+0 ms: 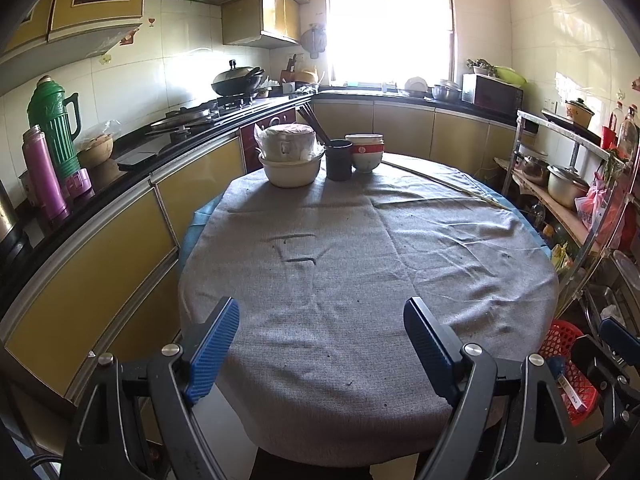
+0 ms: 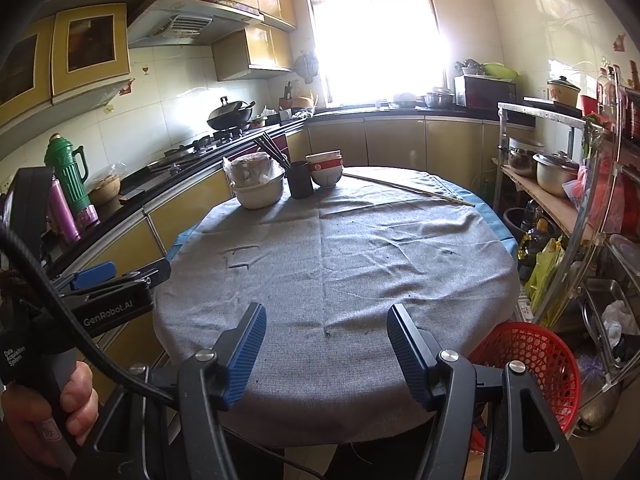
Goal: Collect trash
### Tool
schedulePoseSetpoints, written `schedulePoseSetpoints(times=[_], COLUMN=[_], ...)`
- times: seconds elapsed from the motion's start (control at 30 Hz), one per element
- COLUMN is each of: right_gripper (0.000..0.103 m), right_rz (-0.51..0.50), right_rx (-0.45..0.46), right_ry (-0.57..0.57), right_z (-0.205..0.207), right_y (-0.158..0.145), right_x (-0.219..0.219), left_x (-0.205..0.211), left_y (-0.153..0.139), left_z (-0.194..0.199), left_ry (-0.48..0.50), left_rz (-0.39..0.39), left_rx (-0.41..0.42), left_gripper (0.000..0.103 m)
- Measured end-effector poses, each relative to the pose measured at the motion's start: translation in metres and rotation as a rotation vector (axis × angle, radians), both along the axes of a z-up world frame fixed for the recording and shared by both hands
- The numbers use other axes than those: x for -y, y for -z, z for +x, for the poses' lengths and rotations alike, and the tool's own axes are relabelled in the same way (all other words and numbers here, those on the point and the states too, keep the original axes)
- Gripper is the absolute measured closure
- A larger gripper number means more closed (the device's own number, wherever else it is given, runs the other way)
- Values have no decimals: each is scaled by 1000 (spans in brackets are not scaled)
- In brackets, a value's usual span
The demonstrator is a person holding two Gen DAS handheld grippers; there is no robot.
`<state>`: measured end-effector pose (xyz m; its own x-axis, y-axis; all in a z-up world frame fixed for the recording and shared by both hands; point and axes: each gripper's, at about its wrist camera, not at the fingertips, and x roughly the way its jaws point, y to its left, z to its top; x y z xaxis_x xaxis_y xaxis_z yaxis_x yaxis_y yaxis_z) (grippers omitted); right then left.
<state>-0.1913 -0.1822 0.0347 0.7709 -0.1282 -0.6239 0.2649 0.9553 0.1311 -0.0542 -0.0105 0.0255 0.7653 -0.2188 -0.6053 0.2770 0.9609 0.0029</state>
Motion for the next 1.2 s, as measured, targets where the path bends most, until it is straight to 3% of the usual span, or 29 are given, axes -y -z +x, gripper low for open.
schedulePoseSetpoints(times=[0.5,1.2], right_gripper=[37,37], right_rz=[20,76], right_rx=[-12,-59], right_ry=[-22,-41], right_z=[15,65], right_y=[9,47], right_x=[6,36], left_x=[-5,2], left_y=[12,41], left_z=[13,51], left_ry=[-42,-106], left_rz=[30,69], left_rx=[-26,-84], left_gripper=[18,18])
